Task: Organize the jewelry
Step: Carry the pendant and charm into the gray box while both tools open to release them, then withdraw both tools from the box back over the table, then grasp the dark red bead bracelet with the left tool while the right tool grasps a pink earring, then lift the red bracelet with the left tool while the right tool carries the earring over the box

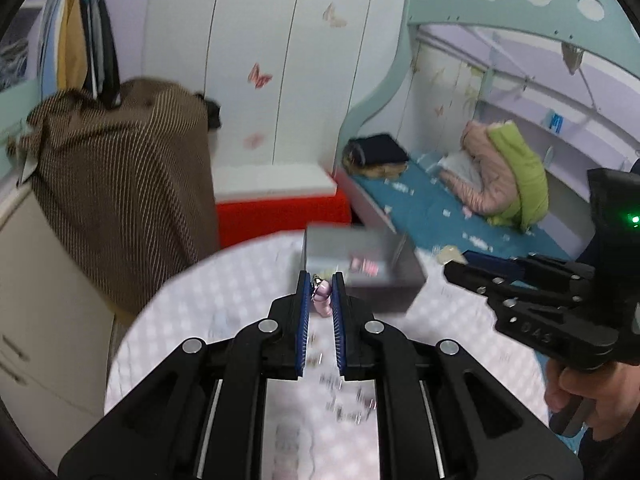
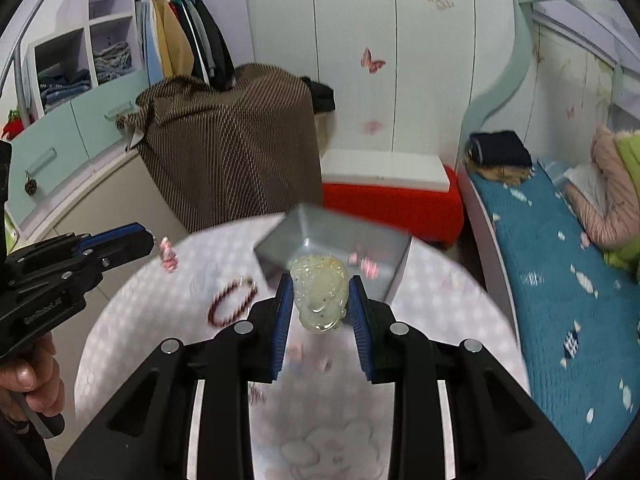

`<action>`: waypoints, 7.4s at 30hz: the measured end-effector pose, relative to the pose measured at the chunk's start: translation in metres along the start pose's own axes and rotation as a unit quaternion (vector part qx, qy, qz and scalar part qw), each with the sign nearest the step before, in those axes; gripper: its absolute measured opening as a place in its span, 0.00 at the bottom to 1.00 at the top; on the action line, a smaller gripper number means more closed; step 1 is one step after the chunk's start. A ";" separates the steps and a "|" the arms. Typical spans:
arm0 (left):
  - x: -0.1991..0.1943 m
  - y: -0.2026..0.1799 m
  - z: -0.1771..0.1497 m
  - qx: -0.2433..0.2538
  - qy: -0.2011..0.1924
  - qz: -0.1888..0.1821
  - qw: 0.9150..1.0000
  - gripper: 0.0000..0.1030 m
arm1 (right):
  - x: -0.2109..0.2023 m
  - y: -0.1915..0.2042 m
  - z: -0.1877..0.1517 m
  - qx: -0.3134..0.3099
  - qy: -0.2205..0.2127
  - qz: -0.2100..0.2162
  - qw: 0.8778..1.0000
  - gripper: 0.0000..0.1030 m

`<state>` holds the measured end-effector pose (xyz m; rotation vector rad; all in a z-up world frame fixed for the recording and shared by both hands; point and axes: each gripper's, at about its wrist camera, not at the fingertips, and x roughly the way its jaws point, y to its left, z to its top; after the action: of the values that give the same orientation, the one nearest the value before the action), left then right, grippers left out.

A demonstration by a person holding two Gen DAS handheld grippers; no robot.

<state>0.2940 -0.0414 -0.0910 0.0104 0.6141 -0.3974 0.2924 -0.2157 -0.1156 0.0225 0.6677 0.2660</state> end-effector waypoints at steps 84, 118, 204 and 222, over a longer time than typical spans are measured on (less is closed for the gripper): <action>-0.098 0.012 -0.055 -0.056 -0.045 0.154 0.985 0.95 | -0.106 0.029 -0.032 0.051 -0.095 -0.041 0.993 0.93; 0.061 0.056 -0.080 -0.041 0.100 0.159 0.981 0.95 | -0.015 0.012 -0.070 0.049 0.044 -0.051 0.997 0.92; -0.008 0.024 0.000 -0.012 0.006 0.013 1.000 0.07 | 0.008 0.007 -0.010 -0.017 0.020 0.016 1.000 0.12; 0.067 -0.013 0.084 0.003 0.026 -0.045 0.999 0.07 | 0.047 -0.023 0.055 0.008 0.031 0.018 0.999 0.12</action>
<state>0.3862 -0.0883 -0.0583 -0.0019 0.6674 -0.4872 0.3668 -0.2228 -0.1030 0.0426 0.7320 0.2966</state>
